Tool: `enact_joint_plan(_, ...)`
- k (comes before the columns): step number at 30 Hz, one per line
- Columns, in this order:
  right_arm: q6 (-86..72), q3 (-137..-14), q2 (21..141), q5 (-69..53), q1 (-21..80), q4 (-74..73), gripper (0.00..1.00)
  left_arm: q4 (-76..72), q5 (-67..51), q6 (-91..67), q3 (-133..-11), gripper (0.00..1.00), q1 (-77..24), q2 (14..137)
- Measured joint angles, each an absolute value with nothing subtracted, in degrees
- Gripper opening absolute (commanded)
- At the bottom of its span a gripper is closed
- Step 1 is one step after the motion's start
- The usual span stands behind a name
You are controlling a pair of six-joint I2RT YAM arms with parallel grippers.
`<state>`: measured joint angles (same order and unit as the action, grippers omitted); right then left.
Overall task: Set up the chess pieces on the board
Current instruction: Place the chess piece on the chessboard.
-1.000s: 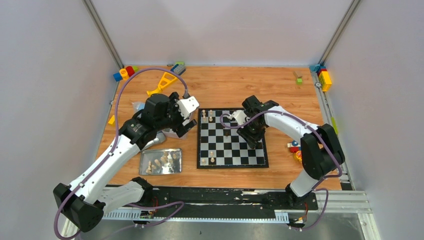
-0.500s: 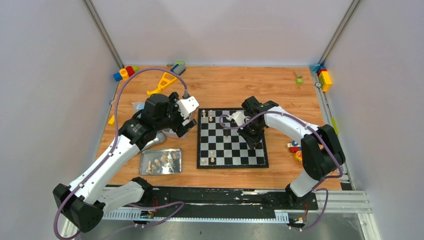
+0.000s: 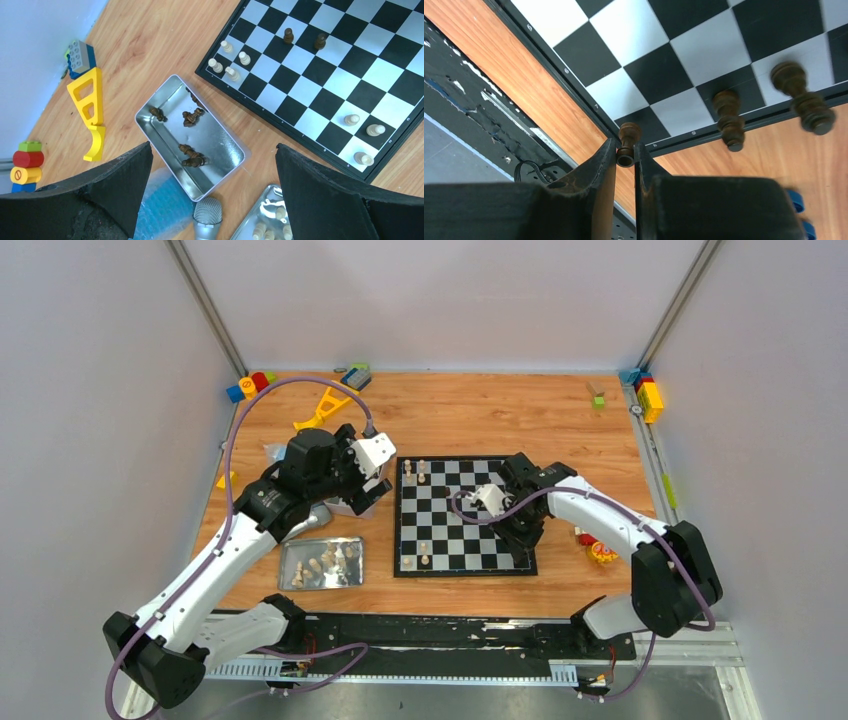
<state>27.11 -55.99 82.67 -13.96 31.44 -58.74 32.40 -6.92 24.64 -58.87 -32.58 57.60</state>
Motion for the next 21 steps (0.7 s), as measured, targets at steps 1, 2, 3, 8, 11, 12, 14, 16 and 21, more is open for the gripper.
enact_joint_plan(1,27.11,-55.02,82.26,-13.82,31.44,-58.87,0.04,32.40,-6.92,24.64,-58.87,1.00,-32.58,57.60)
enact_joint_plan(2,27.11,-54.46,82.00,-13.67,31.44,-59.05,0.04,32.40,-6.92,24.64,-58.87,1.00,-32.58,57.60)
enact_joint_plan(3,27.09,-53.93,81.73,-13.52,31.44,-59.09,0.04,32.40,-6.92,24.64,-58.87,1.00,-32.58,57.60)
enact_joint_plan(8,27.09,-53.12,81.14,-12.82,31.44,-58.72,0.04,32.42,-6.94,24.62,-58.87,1.00,-32.58,57.60)
enact_joint_plan(11,27.07,-52.84,81.17,-12.38,31.44,-58.06,0.04,32.42,-6.92,24.62,-58.87,1.00,-32.56,57.60)
enact_joint_plan(12,27.07,-52.75,81.17,-12.27,31.44,-57.93,0.04,32.40,-6.92,24.62,-58.87,1.00,-32.56,57.60)
enact_joint_plan(14,27.07,-52.53,81.17,-12.10,31.46,-57.65,0.05,32.40,-6.92,24.62,-58.87,1.00,-32.56,57.60)
enact_joint_plan(16,27.07,-52.38,81.30,-12.01,31.48,-57.56,0.09,32.42,-6.92,24.62,-58.87,1.00,-32.56,57.60)
enact_joint_plan(21,27.00,-52.27,81.36,-11.86,31.48,-57.43,0.43,32.42,-6.92,24.64,-58.87,1.00,-32.56,57.60)
